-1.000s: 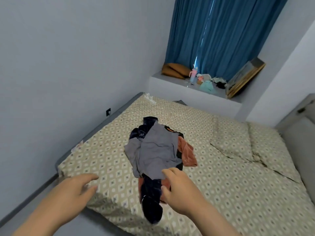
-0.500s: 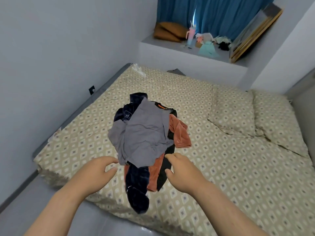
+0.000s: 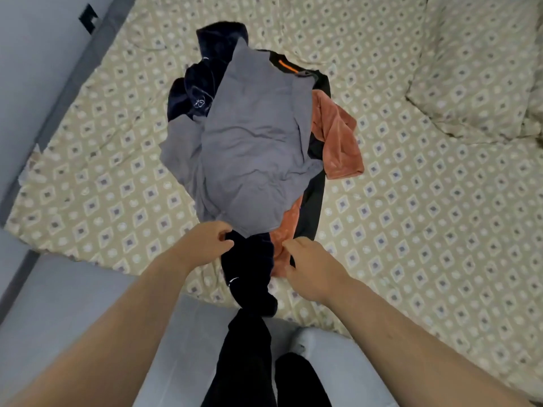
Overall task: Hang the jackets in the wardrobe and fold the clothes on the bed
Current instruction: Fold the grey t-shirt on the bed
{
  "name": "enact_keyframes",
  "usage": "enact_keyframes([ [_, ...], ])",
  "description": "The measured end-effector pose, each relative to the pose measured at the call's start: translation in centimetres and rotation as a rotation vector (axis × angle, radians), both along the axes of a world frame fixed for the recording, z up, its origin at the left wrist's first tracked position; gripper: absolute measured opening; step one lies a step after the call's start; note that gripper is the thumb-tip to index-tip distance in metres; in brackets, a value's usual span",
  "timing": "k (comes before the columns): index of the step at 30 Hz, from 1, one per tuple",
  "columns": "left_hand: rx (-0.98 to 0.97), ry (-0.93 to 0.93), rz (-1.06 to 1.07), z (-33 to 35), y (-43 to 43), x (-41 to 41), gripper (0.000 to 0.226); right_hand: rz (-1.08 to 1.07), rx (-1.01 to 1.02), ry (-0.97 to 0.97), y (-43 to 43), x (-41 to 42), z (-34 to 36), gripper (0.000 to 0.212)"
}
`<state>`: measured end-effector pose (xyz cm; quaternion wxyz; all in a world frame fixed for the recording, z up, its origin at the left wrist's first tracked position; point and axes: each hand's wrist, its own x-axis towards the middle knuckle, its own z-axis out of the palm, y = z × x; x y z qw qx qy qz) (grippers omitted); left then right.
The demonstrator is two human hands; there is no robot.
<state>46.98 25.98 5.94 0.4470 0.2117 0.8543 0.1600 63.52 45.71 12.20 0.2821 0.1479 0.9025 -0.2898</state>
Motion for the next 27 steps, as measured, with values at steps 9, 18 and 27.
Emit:
enact_keyframes([
  [9, -0.272, 0.057, 0.005, -15.1, 1.5, -3.7, 0.081, 0.074, 0.021, -0.185, -1.2, -3.9, -6.6, 0.043],
  [18, 0.128, 0.088, 0.302, -4.9, 4.9, -7.1, 0.019, -0.059, 0.005, -0.038, 0.1, -5.8, -3.7, 0.04],
  [27, 0.558, -0.006, 0.145, 20.3, 7.7, -7.2, 0.034, -0.419, -0.087, 0.56, 1.2, -9.8, 9.2, 0.065],
])
